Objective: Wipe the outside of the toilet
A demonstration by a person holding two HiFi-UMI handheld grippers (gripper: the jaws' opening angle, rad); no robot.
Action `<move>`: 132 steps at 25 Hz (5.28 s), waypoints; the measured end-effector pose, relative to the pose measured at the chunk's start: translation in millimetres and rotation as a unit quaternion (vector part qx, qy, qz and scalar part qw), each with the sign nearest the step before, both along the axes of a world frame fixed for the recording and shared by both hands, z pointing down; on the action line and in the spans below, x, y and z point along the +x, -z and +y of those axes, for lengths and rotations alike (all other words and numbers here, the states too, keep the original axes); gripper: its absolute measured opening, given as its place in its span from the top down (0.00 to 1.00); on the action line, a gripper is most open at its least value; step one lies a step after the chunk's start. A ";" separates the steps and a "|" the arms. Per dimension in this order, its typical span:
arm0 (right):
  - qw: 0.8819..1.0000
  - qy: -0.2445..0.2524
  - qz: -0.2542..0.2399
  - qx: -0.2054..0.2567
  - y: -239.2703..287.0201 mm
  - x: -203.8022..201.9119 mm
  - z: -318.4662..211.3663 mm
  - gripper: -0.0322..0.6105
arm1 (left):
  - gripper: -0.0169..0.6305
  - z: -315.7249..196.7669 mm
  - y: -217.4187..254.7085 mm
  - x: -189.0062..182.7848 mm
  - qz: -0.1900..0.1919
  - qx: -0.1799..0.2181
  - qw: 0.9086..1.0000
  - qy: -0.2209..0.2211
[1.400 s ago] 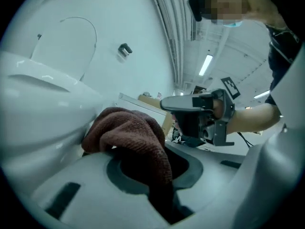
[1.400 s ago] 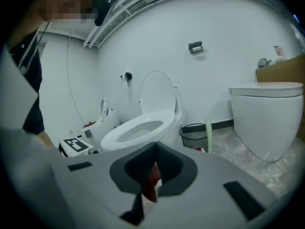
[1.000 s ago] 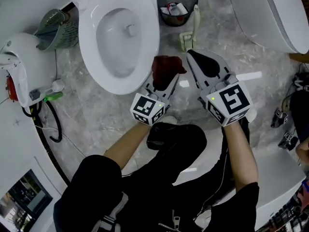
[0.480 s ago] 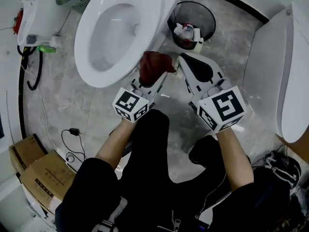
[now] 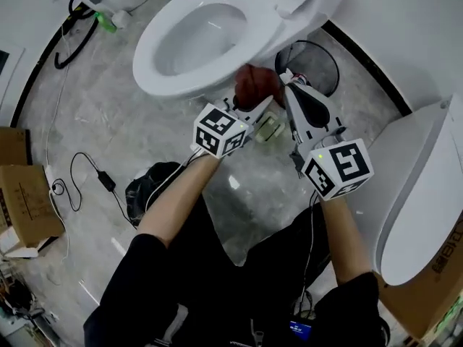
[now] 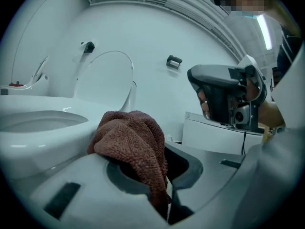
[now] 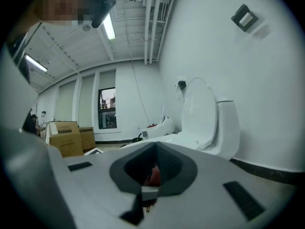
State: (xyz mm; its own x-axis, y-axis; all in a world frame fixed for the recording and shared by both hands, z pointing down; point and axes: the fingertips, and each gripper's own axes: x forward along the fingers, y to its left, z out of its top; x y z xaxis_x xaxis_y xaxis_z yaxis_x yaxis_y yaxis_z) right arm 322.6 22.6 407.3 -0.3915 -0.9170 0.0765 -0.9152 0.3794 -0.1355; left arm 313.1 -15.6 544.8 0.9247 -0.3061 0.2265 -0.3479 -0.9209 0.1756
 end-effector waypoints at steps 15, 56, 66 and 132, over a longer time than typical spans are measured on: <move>1.000 0.021 0.010 0.001 -21.3 18.5 38.7 0.95 | 0.86 -62.9 -40.6 30.5 0.061 -0.092 0.986 0.127; 0.986 0.165 -0.002 0.011 -34.7 -75.1 25.3 0.95 | 0.87 -33.0 -31.0 -226.5 -0.067 -0.051 0.980 0.181; 0.984 0.172 0.016 0.034 -23.2 -79.7 7.3 0.95 | 0.86 -5.3 14.6 -196.7 -0.017 0.002 0.991 0.134; 0.994 0.086 0.036 -0.064 13.0 -77.3 -35.9 0.95 | 0.87 -49.7 -46.7 -320.3 -0.041 -0.100 0.938 0.329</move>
State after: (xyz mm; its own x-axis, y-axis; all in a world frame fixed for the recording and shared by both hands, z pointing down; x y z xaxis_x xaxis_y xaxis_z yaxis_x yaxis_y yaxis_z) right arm 245.3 -13.3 394.3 -0.5304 -0.8183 0.2215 -0.8477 0.5144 -0.1298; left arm -7.2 -65.4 591.5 0.5278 -0.7482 0.4020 -0.8491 -0.4537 0.2704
